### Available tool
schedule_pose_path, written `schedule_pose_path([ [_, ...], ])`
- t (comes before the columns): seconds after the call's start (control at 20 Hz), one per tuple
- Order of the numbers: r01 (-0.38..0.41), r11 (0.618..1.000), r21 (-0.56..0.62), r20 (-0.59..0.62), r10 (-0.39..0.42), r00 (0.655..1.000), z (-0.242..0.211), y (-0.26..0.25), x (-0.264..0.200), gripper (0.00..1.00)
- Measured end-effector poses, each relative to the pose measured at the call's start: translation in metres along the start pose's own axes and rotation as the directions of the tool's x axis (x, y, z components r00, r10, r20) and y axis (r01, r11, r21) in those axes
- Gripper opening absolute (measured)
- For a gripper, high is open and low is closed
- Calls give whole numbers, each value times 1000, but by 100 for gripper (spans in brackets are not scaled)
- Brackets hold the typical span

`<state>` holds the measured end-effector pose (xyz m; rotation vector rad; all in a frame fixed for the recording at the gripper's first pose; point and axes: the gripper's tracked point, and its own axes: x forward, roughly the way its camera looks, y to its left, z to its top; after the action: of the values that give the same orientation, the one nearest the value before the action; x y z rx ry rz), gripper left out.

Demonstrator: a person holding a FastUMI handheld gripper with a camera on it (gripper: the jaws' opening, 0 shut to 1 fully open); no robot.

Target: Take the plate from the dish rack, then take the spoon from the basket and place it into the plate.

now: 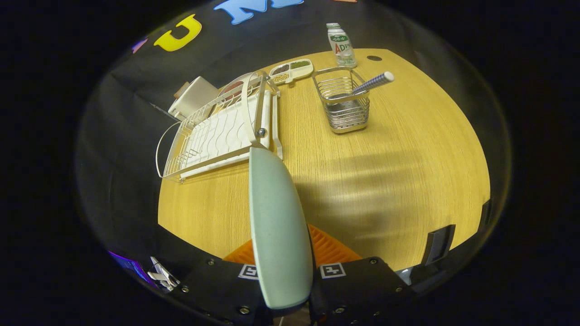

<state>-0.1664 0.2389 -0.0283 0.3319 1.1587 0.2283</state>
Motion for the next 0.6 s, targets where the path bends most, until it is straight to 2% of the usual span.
schedule_pose_path([
  [0.3,-65,998,-2,-30,65,997,-2,10,31,36],
  [0.45,-153,986,66,-17,154,988,-3,14,42,36],
  [0.6,-180,975,130,17,179,984,1,4,46,36],
])
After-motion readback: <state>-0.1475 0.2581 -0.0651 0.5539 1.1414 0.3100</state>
